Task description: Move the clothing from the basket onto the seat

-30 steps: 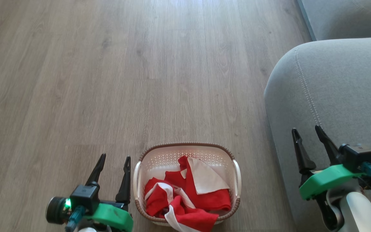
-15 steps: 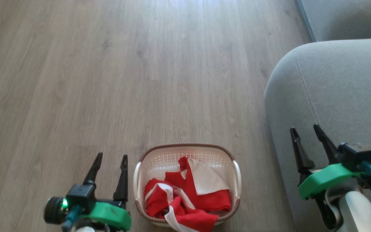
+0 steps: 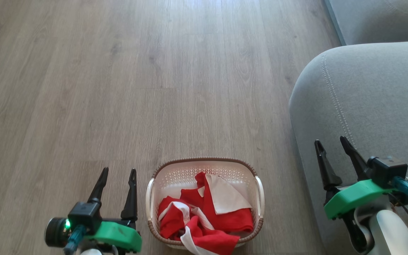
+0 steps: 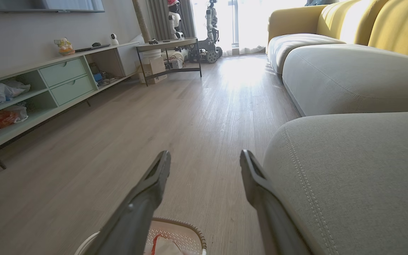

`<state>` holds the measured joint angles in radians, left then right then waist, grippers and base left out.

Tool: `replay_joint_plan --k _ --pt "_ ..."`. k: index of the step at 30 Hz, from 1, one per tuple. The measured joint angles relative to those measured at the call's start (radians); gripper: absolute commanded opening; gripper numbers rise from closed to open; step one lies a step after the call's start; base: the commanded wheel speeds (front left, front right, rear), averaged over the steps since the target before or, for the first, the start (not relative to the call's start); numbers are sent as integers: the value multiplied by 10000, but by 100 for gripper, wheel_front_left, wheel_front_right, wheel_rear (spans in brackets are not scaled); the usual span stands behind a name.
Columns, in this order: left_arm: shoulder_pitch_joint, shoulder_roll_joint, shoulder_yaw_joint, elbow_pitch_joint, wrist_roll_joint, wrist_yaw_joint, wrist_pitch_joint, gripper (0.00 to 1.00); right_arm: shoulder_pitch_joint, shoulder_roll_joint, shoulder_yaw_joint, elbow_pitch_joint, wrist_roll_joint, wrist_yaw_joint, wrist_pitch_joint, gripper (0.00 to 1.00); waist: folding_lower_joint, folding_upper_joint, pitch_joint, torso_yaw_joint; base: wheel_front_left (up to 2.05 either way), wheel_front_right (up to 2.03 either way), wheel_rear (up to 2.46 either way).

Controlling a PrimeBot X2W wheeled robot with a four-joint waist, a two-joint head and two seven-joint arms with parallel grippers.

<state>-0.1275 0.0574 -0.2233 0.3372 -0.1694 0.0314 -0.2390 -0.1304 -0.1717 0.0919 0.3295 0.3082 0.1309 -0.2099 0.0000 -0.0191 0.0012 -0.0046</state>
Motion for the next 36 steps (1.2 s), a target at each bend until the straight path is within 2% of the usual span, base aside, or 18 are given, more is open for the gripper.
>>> replay_joint_plan --k 22,36 --pt "-6 67 -2 -63 -165 274 -15 100 32 102 123 -222 71 0 123 100 0 0 211 -446 0 0 0" --pt "-848 44 -115 6 -253 495 -48 100 -15 -50 263 -460 395 0 130 100 0 0 1063 -955 0 0 0"
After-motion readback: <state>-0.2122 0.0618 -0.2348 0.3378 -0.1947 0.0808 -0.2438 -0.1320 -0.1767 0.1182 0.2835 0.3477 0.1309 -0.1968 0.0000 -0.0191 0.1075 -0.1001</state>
